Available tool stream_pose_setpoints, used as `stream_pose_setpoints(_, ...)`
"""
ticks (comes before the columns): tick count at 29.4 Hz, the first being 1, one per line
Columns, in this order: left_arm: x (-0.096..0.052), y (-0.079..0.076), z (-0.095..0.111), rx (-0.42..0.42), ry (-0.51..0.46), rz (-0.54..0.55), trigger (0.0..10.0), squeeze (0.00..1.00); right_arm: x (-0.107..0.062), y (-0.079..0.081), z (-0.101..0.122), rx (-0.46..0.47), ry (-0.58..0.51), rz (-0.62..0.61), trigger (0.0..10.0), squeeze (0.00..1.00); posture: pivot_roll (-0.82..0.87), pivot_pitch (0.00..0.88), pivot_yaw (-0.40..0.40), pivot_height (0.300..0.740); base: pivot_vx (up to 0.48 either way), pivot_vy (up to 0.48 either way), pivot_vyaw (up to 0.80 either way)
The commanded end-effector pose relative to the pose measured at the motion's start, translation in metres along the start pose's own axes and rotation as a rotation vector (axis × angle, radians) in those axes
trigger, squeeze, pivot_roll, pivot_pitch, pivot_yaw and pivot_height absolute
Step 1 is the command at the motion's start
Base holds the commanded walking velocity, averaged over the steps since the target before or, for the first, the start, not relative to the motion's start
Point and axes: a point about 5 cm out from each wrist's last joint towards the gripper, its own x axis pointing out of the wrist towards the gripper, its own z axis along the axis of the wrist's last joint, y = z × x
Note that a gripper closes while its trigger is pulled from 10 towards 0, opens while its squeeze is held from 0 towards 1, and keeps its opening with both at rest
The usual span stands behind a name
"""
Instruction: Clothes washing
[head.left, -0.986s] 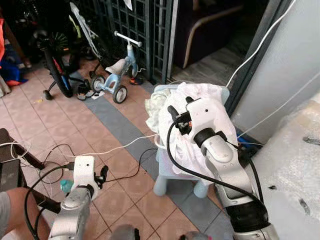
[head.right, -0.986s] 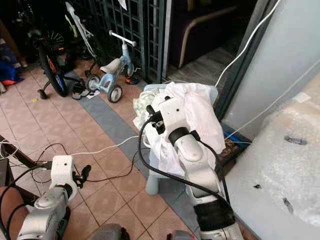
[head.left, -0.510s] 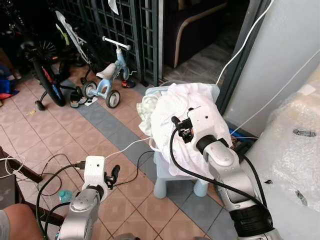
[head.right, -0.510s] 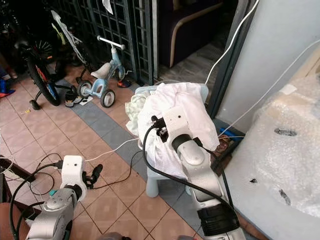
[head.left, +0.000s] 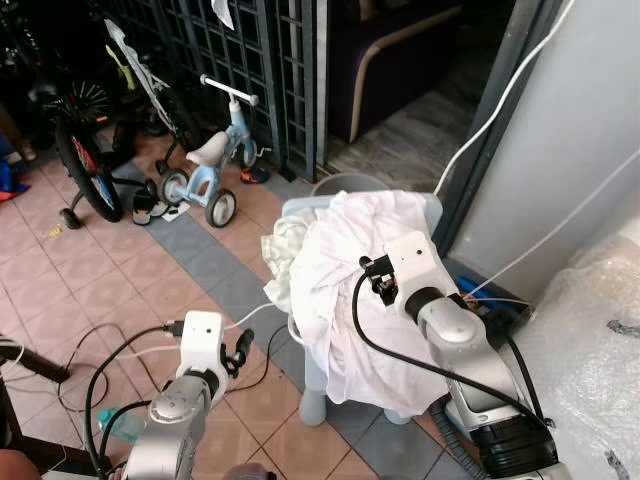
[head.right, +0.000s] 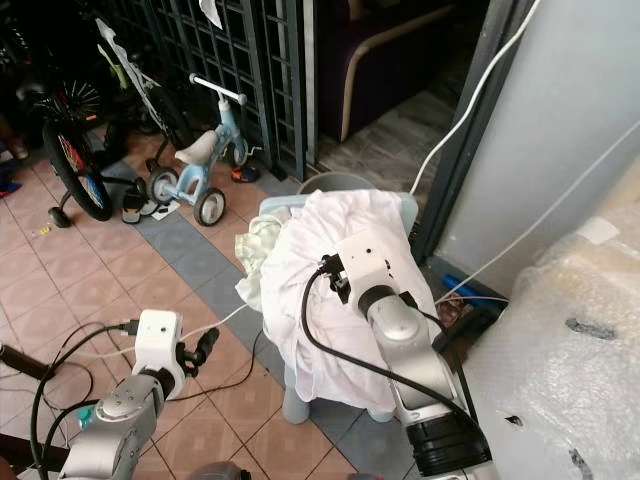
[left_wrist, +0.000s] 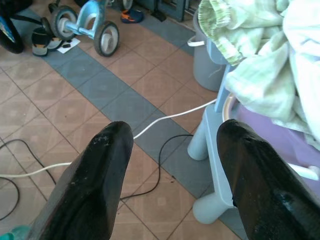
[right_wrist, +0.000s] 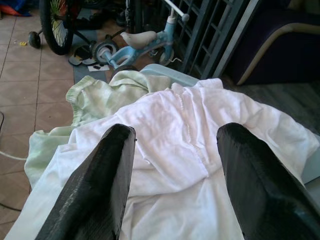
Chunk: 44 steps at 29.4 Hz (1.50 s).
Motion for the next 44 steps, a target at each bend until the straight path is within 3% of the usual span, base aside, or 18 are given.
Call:
stream_pose_setpoints(1,-0.002,-0.003,0.002,0.032,0.0,-0.003,10.0,0.0,-0.001,0.008,-0.011,0.002,0.055,0.041,10.0,0.0,0.03,0.054,0.035,0.74,0.0,0.0,0.0)
stream_pose_setpoints(9,-0.022,-0.023,0.013,0.118,-0.055,-0.143,10.0,0.0,-0.003,0.012,-0.044,0.011,0.221,0.09,10.0,0.0,0.08,0.09,0.021,0.74,0.0,0.0,0.0)
stream_pose_setpoints(10,-0.027,-0.033,0.018,0.146,-0.087,-0.225,10.0,0.0,0.001,0.012,-0.049,0.0,0.248,0.086,10.0,0.0,0.09,0.106,0.019,0.74,0.0,0.0,0.0)
stream_pose_setpoints(13,-0.032,-0.04,0.018,0.173,-0.081,-0.285,10.0,0.0,0.009,0.012,-0.055,-0.007,0.29,0.075,10.0,0.0,0.11,0.12,0.018,0.74,0.0,0.0,0.0)
stream_pose_setpoints(18,-0.036,-0.04,0.019,0.194,-0.051,-0.308,10.0,0.0,0.026,0.0,-0.05,-0.097,0.296,-0.016,10.0,0.0,0.13,0.143,0.019,0.74,0.0,0.0,0.0)
stream_pose_setpoints(24,-0.039,-0.037,0.02,0.205,-0.036,-0.306,10.0,0.0,0.033,-0.01,-0.045,-0.128,0.277,-0.086,10.0,0.0,0.13,0.157,0.022,0.74,0.0,0.0,0.0)
stream_pose_setpoints(25,-0.039,-0.037,0.02,0.207,-0.031,-0.308,10.0,0.0,0.033,-0.008,-0.051,-0.111,0.299,-0.079,8.0,0.0,0.13,0.158,0.023,0.74,0.0,0.0,0.0)
stream_pose_setpoints(26,-0.04,-0.038,0.02,0.212,-0.025,-0.315,10.0,0.0,0.031,-0.004,-0.06,-0.069,0.331,-0.064,0.0,0.0,0.13,0.163,0.025,0.74,0.0,0.0,0.0)
stream_pose_setpoints(33,-0.038,-0.042,0.02,0.209,-0.017,-0.346,10.0,0.0,0.025,0.008,-0.074,0.067,0.383,-0.037,0.0,0.0,0.12,0.163,0.025,0.74,0.0,0.0,0.0)
stream_pose_setpoints(35,-0.035,-0.045,0.02,0.247,-0.01,-0.357,10.0,0.0,0.024,0.011,-0.075,0.113,0.379,-0.027,0.0,0.0,0.11,0.156,0.023,0.74,0.0,0.0,0.0)
stream_pose_setpoints(39,-0.031,-0.049,0.024,0.297,-0.039,-0.376,10.0,0.0,0.027,0.009,-0.074,0.156,0.375,-0.028,0.0,0.0,0.1,0.138,0.02,0.74,0.0,0.0,0.0)
stream_pose_setpoints(44,-0.025,-0.049,0.026,0.29,-0.038,-0.364,10.0,0.0,0.029,0.006,-0.07,0.217,0.36,-0.039,0.0,0.0,0.09,0.113,0.015,0.74,0.0,0.0,0.0)
